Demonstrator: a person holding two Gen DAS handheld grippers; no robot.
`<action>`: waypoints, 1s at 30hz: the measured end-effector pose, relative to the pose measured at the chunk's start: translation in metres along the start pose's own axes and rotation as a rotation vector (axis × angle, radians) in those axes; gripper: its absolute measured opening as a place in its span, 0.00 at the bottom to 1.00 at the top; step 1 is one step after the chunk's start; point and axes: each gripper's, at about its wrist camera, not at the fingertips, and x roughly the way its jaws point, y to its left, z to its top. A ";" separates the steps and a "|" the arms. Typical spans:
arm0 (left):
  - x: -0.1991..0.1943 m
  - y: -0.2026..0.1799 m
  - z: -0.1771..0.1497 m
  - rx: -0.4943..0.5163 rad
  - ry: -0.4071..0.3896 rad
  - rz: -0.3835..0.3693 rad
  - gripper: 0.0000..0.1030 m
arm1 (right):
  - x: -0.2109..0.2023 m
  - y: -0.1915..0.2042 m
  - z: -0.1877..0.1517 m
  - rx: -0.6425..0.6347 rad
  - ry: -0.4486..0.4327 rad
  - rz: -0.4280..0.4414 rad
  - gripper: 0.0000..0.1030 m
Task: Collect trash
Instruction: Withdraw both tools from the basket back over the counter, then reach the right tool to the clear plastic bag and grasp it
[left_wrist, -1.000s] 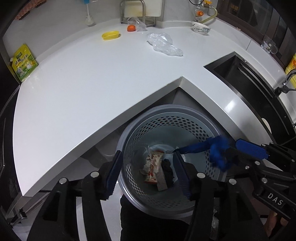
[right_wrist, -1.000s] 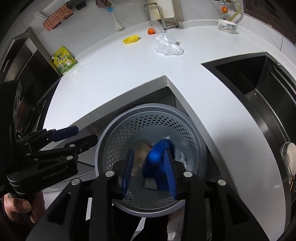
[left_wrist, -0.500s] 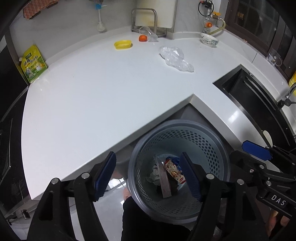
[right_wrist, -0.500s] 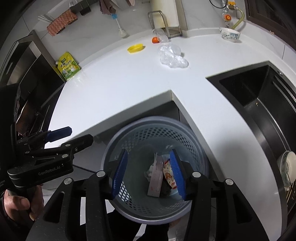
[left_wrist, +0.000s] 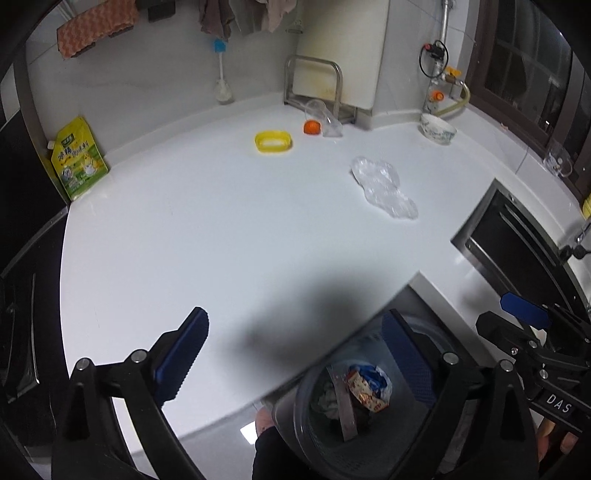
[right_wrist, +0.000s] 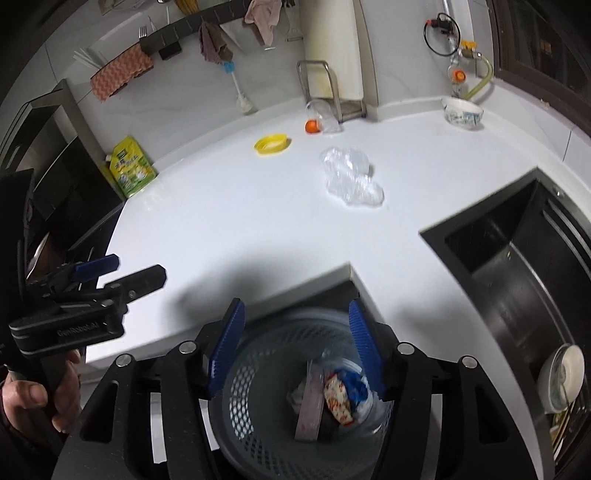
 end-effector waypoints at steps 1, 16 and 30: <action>0.002 0.004 0.007 0.000 -0.009 -0.002 0.93 | 0.002 0.001 0.004 0.002 -0.004 -0.005 0.56; 0.061 0.047 0.105 0.020 -0.060 0.009 0.94 | 0.059 -0.001 0.077 0.071 -0.068 -0.097 0.65; 0.156 0.064 0.177 0.067 -0.063 -0.036 0.94 | 0.143 -0.034 0.128 0.180 -0.047 -0.222 0.69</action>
